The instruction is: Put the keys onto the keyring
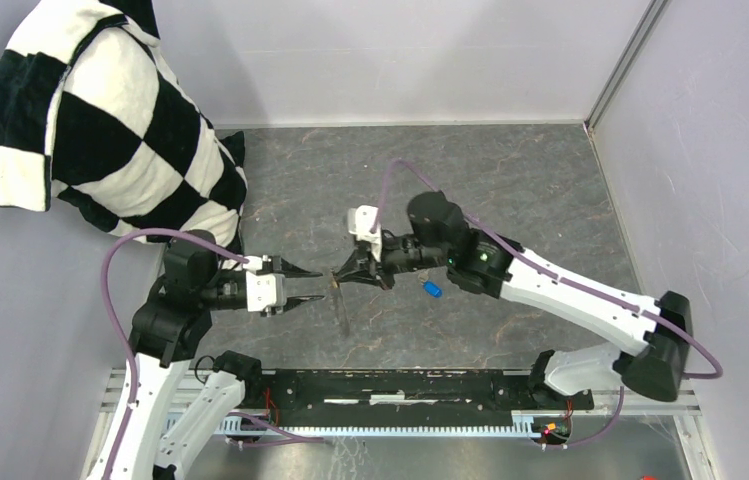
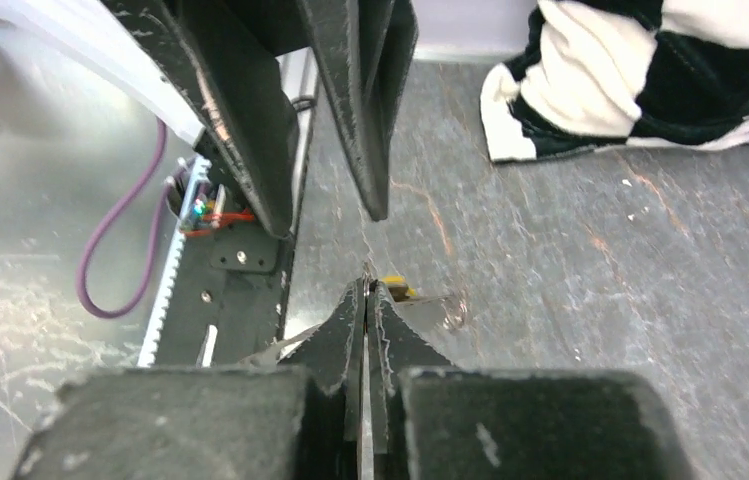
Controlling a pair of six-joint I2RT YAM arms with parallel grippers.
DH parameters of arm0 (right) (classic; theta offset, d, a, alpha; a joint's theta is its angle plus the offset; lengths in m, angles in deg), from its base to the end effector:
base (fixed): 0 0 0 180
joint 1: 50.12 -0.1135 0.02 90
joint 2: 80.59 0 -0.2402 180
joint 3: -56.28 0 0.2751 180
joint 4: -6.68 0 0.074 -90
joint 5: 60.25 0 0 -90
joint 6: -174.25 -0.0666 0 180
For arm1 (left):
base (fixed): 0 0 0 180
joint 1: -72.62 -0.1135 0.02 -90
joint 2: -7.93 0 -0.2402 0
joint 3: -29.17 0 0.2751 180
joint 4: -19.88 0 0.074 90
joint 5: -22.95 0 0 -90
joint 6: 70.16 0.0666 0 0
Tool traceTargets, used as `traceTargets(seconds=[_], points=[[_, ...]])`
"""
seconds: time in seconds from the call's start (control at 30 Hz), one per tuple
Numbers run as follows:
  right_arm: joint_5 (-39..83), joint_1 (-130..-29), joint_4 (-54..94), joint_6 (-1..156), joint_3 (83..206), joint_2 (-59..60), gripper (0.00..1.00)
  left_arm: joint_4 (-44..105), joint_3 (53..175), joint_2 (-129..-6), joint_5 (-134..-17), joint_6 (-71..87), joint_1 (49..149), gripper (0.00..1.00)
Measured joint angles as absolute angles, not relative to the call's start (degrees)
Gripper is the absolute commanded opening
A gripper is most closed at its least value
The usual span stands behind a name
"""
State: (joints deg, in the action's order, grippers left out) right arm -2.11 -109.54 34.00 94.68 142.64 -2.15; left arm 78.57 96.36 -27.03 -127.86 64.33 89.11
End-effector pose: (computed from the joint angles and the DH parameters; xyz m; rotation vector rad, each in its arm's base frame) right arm 0.1567 0.3343 0.3434 -1.4569 1.3898 1.0920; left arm 0.1285 -0.0987 0.3504 1.4274 1.1782 -0.7298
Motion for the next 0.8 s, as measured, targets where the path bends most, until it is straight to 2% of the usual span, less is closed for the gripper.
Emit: traceTargets(seconds=[0.13,0.33,0.8], points=[[-4.58,-108.95,17.30,86.93,130.85,-7.51,0.00,76.12,96.27,-26.29,-128.72,62.82,89.11,0.52],[-5.45,-108.99,0.14,79.17,125.30,-7.73,0.00,68.88,93.58,-25.06,-128.87,55.79,89.11,0.55],[-0.34,-110.98,-24.91,71.89,114.24,-9.12,0.00,59.05,92.23,-25.46,-128.80,43.79,89.11,0.51]])
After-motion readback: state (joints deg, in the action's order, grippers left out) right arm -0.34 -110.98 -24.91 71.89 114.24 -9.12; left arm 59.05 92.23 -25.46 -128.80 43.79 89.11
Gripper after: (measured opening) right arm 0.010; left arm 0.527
